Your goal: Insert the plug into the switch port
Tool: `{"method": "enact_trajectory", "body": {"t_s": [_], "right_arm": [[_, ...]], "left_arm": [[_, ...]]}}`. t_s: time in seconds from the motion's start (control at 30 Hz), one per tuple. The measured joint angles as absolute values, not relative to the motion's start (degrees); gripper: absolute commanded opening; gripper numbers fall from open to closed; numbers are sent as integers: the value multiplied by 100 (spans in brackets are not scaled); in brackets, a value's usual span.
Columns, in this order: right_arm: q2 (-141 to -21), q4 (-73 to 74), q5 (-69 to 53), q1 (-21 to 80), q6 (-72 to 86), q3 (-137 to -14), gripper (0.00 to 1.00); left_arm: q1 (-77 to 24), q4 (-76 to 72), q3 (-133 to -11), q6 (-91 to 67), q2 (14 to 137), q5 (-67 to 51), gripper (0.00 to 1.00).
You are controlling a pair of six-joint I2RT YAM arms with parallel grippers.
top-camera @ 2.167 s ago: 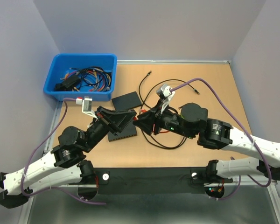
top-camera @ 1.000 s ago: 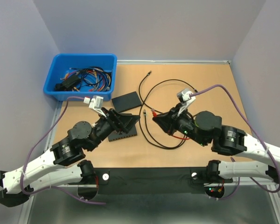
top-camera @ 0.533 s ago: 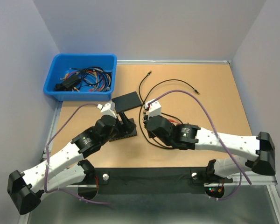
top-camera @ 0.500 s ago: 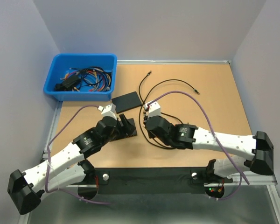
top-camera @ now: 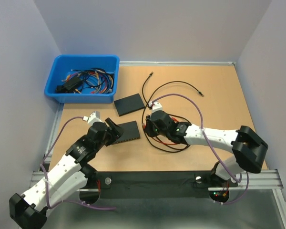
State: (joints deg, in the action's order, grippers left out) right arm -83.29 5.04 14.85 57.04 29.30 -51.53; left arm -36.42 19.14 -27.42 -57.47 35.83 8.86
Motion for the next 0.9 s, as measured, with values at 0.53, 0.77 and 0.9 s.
{"method": "enact_trajectory", "body": {"t_s": [0.53,0.77,0.9], "right_arm": [[-9977,-635,226,4906,3653,-5369,0],[-10204,-773,-54,4910,3758,-5441,0],[-10210,-819,-69,4910,3754,-5441,0]], "left_arm": [[-2598,2193,-2147,-6608,3850,1251,80],[-2141,1841,-1931,-6486,4318,1286,78],[-2088,1557,-1855,-6257,4600,1177,75]]}}
